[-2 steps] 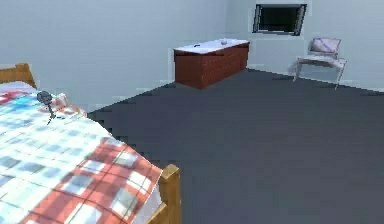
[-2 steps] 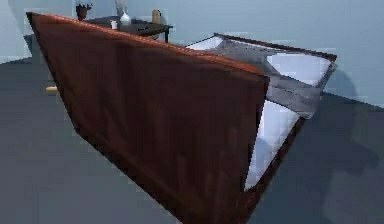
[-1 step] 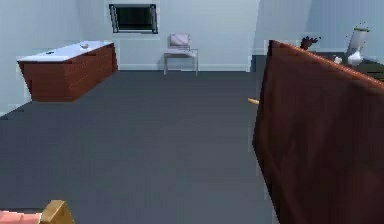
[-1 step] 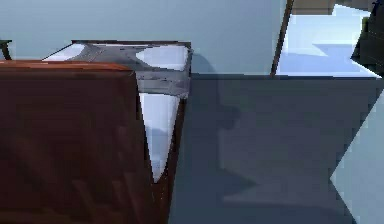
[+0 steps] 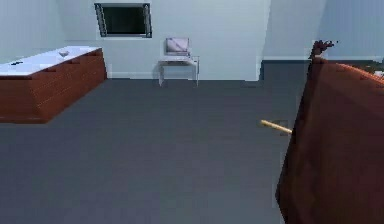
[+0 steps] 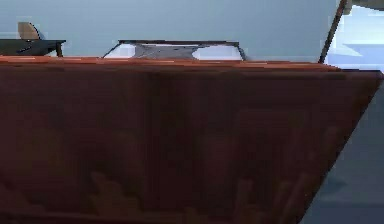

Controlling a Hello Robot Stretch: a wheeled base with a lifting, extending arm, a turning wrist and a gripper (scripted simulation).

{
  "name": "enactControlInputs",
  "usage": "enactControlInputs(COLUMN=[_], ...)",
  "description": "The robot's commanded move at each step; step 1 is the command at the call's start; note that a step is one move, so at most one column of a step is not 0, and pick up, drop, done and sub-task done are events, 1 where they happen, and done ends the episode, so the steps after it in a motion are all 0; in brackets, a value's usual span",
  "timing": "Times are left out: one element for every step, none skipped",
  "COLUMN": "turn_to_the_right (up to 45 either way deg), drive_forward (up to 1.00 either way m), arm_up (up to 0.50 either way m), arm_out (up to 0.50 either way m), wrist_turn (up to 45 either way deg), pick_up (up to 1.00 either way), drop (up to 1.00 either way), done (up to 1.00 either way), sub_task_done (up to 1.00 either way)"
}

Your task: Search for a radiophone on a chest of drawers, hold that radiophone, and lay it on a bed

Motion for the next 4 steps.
enactControlInputs(turn_to_the_right=[-30.0, 0.0, -3.0, 0.0], drive_forward=[0.0, 1.0, 0.0, 1.0], arm_up=[0.0, 0.0, 0.0, 0.0], arm_out=[0.0, 0.0, 0.0, 0.0], wrist_turn=[0.0, 0.0, 0.0, 0.0], pick_up=[0.0, 0.0, 0.0, 0.0], drop=[0.0, 0.0, 0.0, 0.0], done=[0.0, 0.0, 0.0, 0.0], sub_task_done=[0.0, 0.0, 0.0, 0.0])
